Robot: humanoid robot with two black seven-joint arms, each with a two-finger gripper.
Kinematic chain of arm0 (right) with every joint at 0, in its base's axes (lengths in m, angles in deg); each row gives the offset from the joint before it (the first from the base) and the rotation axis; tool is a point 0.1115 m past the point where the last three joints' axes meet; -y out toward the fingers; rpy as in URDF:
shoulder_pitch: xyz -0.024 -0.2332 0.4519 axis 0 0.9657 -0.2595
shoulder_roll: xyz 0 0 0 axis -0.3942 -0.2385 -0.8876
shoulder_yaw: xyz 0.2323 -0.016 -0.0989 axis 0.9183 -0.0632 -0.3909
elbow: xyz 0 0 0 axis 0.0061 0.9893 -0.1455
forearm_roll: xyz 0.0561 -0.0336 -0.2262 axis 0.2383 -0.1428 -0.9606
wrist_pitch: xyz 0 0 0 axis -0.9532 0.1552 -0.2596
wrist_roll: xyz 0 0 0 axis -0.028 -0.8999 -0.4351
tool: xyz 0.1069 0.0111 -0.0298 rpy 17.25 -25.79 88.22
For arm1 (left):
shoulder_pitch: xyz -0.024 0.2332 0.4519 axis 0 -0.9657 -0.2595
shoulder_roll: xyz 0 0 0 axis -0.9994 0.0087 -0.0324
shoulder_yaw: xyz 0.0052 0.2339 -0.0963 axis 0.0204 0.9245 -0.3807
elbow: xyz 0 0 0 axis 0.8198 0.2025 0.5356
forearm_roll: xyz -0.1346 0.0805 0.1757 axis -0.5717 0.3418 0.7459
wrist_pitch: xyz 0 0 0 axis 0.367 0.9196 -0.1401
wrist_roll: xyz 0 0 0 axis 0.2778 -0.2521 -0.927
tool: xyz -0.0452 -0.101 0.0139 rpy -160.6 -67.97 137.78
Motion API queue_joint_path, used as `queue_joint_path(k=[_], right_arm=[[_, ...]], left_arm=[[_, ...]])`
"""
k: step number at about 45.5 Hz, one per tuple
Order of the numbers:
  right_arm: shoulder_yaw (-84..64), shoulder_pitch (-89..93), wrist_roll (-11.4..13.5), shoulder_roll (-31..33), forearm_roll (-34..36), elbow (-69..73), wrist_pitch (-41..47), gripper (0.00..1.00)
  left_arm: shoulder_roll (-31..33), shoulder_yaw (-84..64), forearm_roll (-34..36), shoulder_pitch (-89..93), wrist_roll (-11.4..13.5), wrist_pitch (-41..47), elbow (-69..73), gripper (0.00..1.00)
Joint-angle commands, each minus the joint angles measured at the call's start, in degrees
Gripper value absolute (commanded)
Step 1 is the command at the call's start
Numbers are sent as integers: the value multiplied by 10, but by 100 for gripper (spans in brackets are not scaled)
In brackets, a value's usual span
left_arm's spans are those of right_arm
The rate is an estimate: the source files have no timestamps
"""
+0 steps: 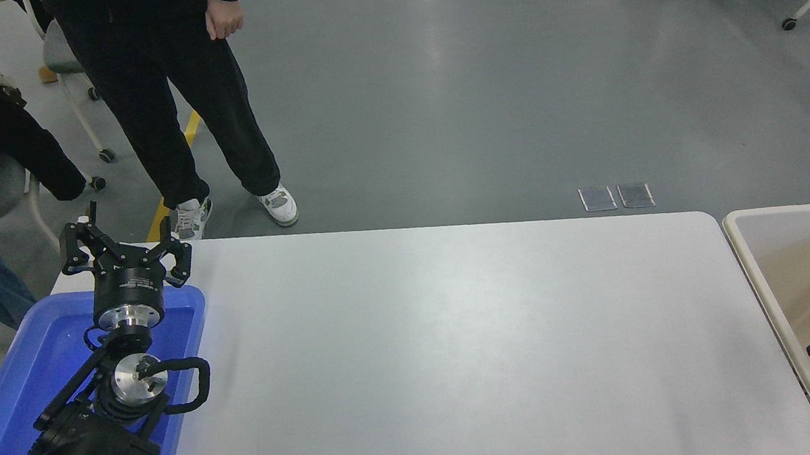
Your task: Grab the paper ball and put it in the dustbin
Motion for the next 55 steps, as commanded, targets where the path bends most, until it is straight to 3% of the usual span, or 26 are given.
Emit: queue_joint_path(k=[1,28,42,48,55], right_arm=[[-9,-21,-1,26,-7,-1,24,100],[-10,-202,6,119,-194,20,107,100],[-9,-318,14,243,-298,279,69,100],[-4,-368,15,276,-302,399,23,100],[17,-386,14,273,-292,464,17,100]], left_arm=[[0,0,0,0,0,0,0,99],[-1,0,0,0,0,0,0,99],[-1,0,0,0,0,0,0,99],[0,0,0,0,0,0,0,99],[0,0,0,0,0,0,0,99]])
